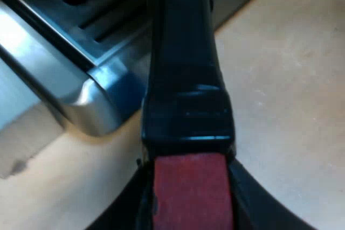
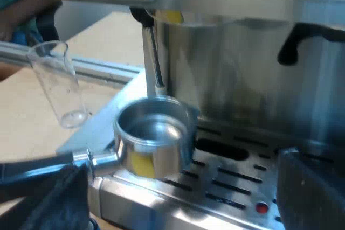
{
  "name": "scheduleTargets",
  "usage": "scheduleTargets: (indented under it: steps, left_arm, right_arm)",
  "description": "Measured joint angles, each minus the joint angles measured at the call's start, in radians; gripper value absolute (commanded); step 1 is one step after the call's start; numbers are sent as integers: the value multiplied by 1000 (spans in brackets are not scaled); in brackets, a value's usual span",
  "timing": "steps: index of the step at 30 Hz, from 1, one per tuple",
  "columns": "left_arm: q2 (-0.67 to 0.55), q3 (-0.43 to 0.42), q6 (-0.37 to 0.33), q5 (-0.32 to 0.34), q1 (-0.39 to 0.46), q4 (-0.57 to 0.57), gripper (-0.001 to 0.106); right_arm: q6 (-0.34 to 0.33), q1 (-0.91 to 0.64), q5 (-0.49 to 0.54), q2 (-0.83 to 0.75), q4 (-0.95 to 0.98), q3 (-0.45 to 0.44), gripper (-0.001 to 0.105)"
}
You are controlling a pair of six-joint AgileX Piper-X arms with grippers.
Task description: Put the handle in the coffee machine
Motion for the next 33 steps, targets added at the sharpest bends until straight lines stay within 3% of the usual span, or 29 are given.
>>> scheduleTargets:
  steps: [6,16,33]
  left_arm:
    - [0,-14,0,8,0,21,0]
    - [0,-23,0,13,0,21,0]
    - [0,-23,0,13,0,21,0]
  right_arm:
    - [-18,0,0,50,-110,0,72]
    - [-125,0,0,67,-131,0,72]
    - [-124,0,48,193,-357,0,72]
